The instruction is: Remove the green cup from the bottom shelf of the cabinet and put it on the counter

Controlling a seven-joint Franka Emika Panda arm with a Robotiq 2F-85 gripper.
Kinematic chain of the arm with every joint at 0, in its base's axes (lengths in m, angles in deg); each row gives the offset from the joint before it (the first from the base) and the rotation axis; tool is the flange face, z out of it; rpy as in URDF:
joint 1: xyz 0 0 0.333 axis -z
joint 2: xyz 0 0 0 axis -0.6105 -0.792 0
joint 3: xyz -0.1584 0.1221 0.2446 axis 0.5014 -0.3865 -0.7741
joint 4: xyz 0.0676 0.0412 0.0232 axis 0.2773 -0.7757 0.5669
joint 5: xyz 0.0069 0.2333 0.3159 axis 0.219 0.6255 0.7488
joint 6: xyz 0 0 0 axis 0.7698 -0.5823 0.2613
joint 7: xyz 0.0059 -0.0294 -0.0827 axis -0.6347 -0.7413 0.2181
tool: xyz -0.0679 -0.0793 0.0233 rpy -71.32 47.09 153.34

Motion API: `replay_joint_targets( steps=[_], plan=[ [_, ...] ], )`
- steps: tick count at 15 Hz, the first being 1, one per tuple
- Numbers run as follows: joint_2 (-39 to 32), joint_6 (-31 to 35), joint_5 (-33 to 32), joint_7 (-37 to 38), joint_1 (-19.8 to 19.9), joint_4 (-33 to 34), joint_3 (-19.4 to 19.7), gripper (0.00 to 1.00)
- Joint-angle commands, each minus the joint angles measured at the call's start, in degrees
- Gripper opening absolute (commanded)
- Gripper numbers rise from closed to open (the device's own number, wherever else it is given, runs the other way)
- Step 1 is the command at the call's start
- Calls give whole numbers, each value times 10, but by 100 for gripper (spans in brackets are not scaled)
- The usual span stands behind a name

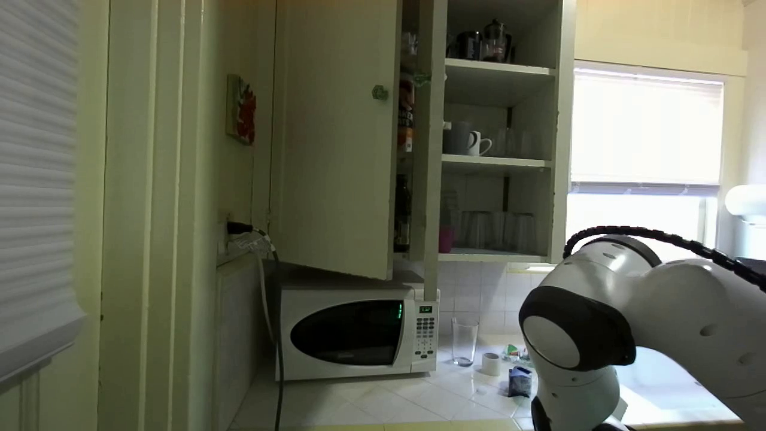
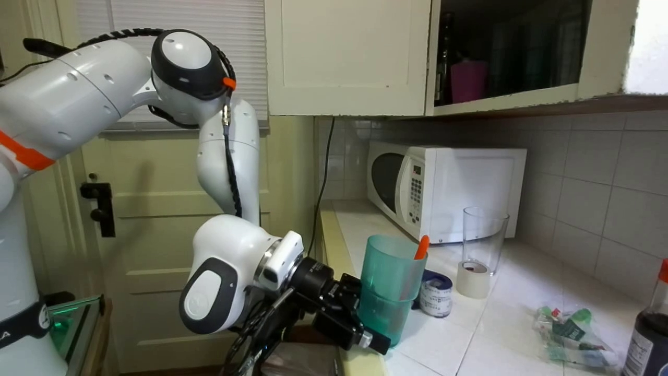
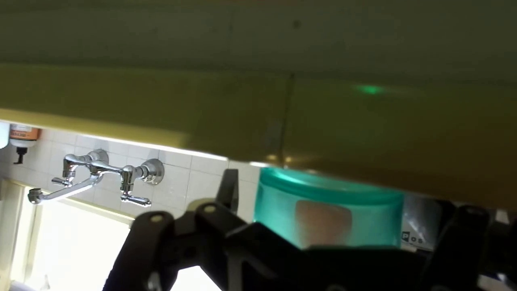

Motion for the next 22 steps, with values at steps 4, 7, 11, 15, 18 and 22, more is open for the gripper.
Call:
replay_joint_targets(
  steps=[4,7,11,15,18,22],
  plan=[
    [42,-16,7,4,-4,-68,4,100],
    [141,2,33,-87,104,-110,-84,100],
    [225,1,-77,-49,104,-188,-42,100],
    [269,-41,-175,-148,237,-130,-116,100],
    [322,-50,-269,-221,292,-147,-109,100],
    [370,-100,-283,-316,324,-143,-100,100]
  ],
)
